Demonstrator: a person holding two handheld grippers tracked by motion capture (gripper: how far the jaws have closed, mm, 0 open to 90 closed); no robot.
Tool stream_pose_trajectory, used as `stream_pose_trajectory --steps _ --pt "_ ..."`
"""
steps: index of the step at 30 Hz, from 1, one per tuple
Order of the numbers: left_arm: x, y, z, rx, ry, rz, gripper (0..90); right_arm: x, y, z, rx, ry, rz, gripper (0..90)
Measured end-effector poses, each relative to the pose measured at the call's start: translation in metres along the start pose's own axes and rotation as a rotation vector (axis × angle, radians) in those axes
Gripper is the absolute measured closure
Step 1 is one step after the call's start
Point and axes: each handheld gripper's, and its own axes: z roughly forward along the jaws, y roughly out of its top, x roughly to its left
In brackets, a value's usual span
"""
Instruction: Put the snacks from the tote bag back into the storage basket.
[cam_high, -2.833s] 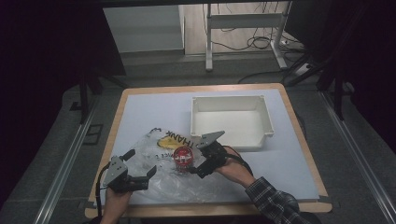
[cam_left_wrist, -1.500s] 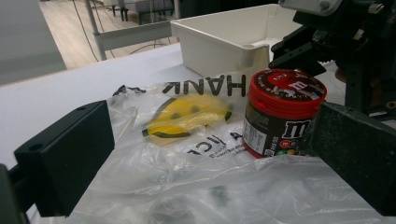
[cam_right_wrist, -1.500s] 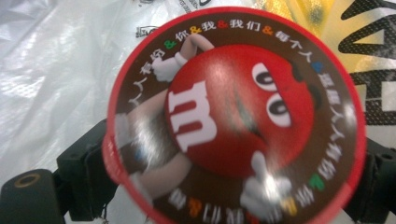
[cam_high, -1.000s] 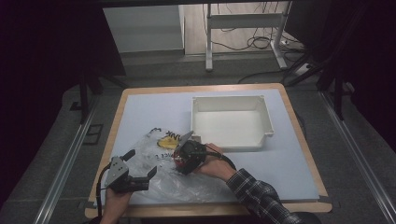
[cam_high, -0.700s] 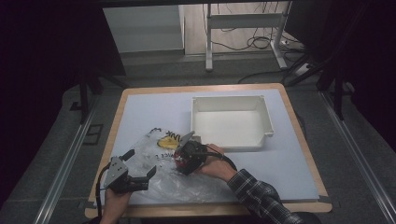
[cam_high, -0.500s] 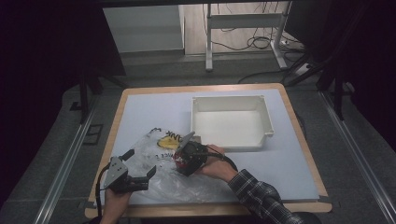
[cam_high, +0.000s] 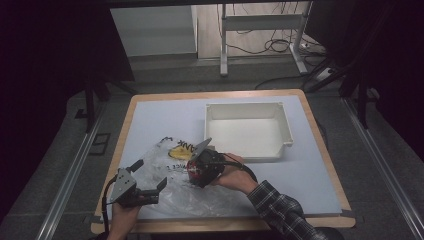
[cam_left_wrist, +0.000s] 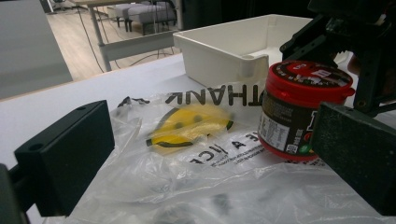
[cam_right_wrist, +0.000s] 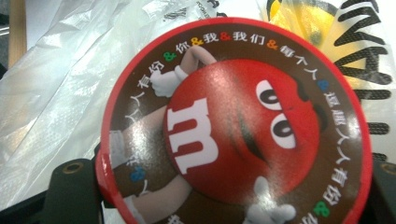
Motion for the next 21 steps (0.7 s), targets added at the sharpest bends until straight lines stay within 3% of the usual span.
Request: stream_pose_trajectory --steps 21 --pt "-0.001 0.0 0.001 -0.002 -0.002 0.003 0.0 -0.008 -0.004 -0.036 -0.034 -0.012 -0.009 25.9"
